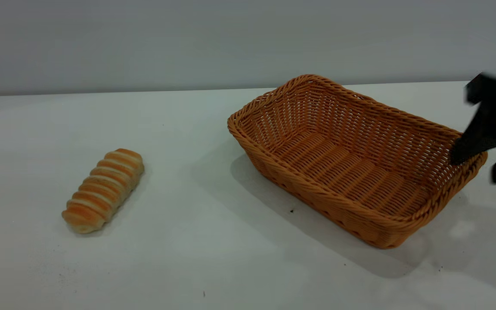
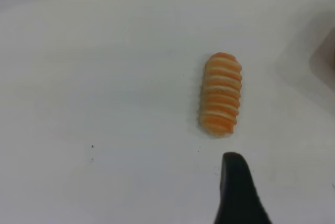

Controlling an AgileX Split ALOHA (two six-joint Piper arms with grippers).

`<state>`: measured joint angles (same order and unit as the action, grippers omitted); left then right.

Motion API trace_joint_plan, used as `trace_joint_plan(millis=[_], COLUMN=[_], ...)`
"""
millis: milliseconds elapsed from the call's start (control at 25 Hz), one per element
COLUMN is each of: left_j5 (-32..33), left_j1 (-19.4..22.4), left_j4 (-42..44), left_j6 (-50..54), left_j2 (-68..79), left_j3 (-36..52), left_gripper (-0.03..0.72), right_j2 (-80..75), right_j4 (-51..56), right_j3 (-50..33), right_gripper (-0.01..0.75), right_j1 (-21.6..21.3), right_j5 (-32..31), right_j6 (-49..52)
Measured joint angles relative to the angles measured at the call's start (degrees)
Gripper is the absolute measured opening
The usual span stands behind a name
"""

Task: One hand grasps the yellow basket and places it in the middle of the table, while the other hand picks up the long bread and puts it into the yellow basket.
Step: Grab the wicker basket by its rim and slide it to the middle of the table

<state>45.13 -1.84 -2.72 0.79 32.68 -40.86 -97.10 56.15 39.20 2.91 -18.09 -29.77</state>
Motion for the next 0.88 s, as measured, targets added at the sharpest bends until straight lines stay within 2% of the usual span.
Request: trace_joint_plan(millis=[240, 600, 720, 880], left_j5=[0.0, 0.1, 0.1, 0.1], left_j1=[0.0, 0.0, 0.0, 0.0], left_j4=[0.7, 0.8, 0.8, 0.8], left_j6=[0.0, 0.0, 0.0, 0.0], left_j2=[0.0, 0.0, 0.0, 0.0], left_j3=[0.0, 0.0, 0.0, 0.0], left_gripper=[0.49, 0.49, 0.49, 0.49], right_j2=[-10.2, -21.4, -22.4, -22.8], right_j4=[13.6, 18.5, 19.4, 20.6], right_j3=[4.5, 12.2, 13.6, 15.0], right_gripper=[0.536, 0.523, 0.43, 0.138], right_j1=[0.0, 0.0, 0.0, 0.0], right_j5=[0.8, 2.5, 2.5, 2.3], right_j6=[-10.7, -12.8, -12.8, -12.2])
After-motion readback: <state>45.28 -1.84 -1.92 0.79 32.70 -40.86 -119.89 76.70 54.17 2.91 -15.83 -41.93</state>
